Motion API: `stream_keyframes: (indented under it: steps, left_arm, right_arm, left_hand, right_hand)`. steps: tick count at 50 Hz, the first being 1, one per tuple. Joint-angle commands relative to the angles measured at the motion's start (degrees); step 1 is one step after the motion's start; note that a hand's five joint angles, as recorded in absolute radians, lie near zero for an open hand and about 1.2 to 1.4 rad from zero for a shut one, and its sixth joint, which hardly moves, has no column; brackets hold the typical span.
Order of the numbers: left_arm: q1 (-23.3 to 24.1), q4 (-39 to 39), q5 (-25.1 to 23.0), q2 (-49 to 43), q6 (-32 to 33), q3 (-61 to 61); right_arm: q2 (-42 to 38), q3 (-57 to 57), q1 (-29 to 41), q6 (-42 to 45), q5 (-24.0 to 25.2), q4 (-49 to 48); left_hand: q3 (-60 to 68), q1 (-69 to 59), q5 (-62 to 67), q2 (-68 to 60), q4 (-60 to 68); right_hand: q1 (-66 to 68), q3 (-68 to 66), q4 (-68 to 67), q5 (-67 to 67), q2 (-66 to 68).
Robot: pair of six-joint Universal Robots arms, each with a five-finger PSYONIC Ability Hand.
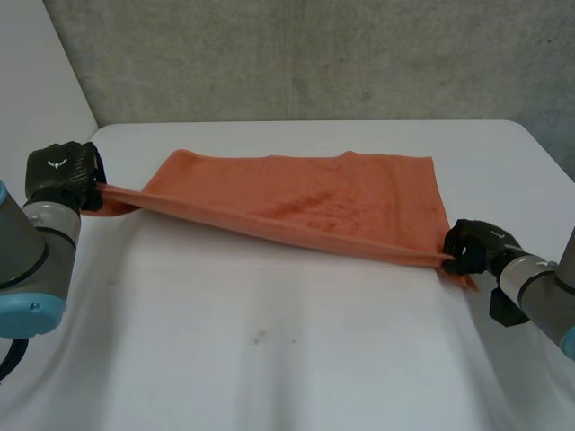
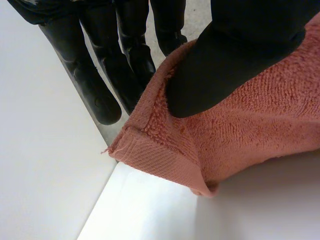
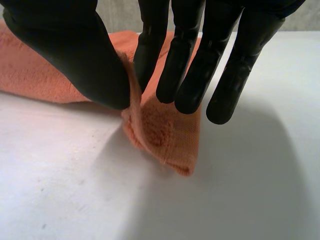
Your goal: Fold the laundry
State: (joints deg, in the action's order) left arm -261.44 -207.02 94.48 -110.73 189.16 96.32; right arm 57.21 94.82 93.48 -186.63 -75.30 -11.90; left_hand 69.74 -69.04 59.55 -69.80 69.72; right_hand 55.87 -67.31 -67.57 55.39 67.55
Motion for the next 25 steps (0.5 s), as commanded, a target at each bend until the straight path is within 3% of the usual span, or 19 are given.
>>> stream_keyframes:
  steps: [1, 4, 6, 7, 14, 19, 25]
  left_arm:
    - [0.15, 2.23, -0.08, 0.08, 0.24, 0.27]
    - [0.15, 6.26, -0.17, 0.77, 0.50, 0.62]
    - [0.15, 8.83, -0.17, 1.66, 0.68, 0.89]
    - [0.15, 11.88, -0.17, 2.70, 0.77, 1.15]
    - [-0.55, 28.31, -0.17, 8.94, 1.03, 4.57]
    - [-2.22, 36.67, -0.44, 15.25, 2.26, 7.91]
    - [-2.58, 41.26, -0.79, 22.05, 5.69, 11.08]
  right_arm:
    - [3.70, 0.19, 0.12, 3.46, -1.34, -1.46]
    - [8.18, 0.72, 0.04, 10.67, -0.99, -0.58]
    - [11.42, 1.68, -0.31, 21.07, -0.90, 3.00]
    - [11.43, 1.69, -0.32, 21.13, -0.90, 3.03]
    - [19.15, 4.06, -0.58, 49.13, -2.04, 20.49]
    - [25.29, 5.55, -0.67, 60.56, -3.70, 30.94]
    - [31.28, 5.73, -0.93, 69.89, -7.05, 43.00]
  left_hand:
    - [10.26, -10.96, 10.45, -10.20, 10.28]
    - [10.26, -10.96, 10.45, -10.20, 10.28]
    - [10.26, -10.96, 10.45, -10.20, 10.28]
    - [10.26, -10.96, 10.45, -10.20, 10.28]
    - [10.26, -10.96, 10.45, -10.20, 10.28]
    - [10.26, -10.96, 10.45, -10.20, 10.28]
    - [10.26, -10.96, 10.45, -10.20, 10.28]
  right_hand:
    - [24.13, -12.69, -12.43, 14.61, 12.45]
    - [24.13, -12.69, -12.43, 14.61, 12.45]
    - [24.13, -12.69, -12.43, 14.61, 12.45]
    - [24.13, -12.69, -12.43, 14.61, 12.45]
    - [24.13, -12.69, -12.43, 14.61, 12.45]
    - [24.13, -12.69, -12.43, 14.61, 12.45]
    - [24.13, -12.69, -12.43, 14.61, 12.45]
